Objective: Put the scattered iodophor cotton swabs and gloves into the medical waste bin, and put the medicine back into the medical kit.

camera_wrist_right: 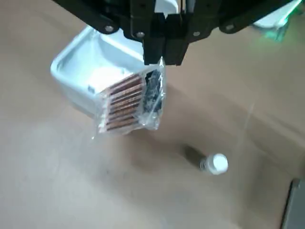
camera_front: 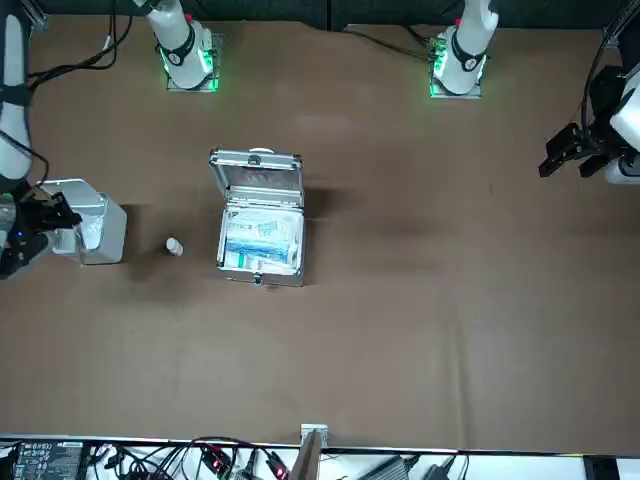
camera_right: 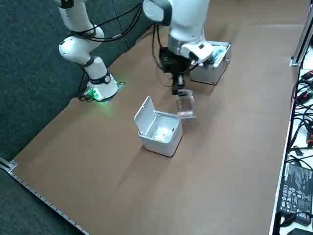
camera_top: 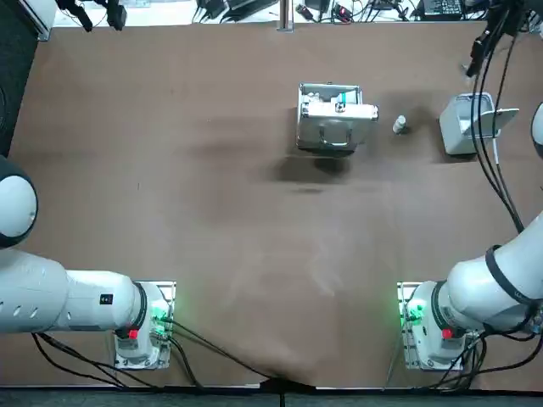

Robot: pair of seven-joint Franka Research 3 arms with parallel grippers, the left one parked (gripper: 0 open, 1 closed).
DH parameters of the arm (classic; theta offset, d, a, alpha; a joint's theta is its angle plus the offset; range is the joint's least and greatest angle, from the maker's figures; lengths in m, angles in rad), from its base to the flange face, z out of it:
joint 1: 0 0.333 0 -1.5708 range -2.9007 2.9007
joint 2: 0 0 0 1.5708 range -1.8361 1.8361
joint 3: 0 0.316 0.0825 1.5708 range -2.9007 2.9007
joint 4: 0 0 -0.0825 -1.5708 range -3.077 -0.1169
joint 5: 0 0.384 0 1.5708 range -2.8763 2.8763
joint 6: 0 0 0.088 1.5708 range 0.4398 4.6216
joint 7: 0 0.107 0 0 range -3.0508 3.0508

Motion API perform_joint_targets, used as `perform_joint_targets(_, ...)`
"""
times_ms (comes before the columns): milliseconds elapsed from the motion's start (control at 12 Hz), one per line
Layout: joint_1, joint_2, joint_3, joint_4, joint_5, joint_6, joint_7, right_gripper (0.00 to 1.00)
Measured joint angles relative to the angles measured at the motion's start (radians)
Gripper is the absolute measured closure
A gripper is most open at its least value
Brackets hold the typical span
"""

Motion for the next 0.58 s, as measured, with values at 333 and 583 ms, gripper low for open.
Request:
perform_joint_targets(333, -0.069, 0.002, 0.000, 0.002, 0.000, -0.098, -0.003, 0.99)
perform_joint_targets(583, -0.109, 0.015, 0.000, -0.011, 0.000, -0.135, -0.003, 0.99)
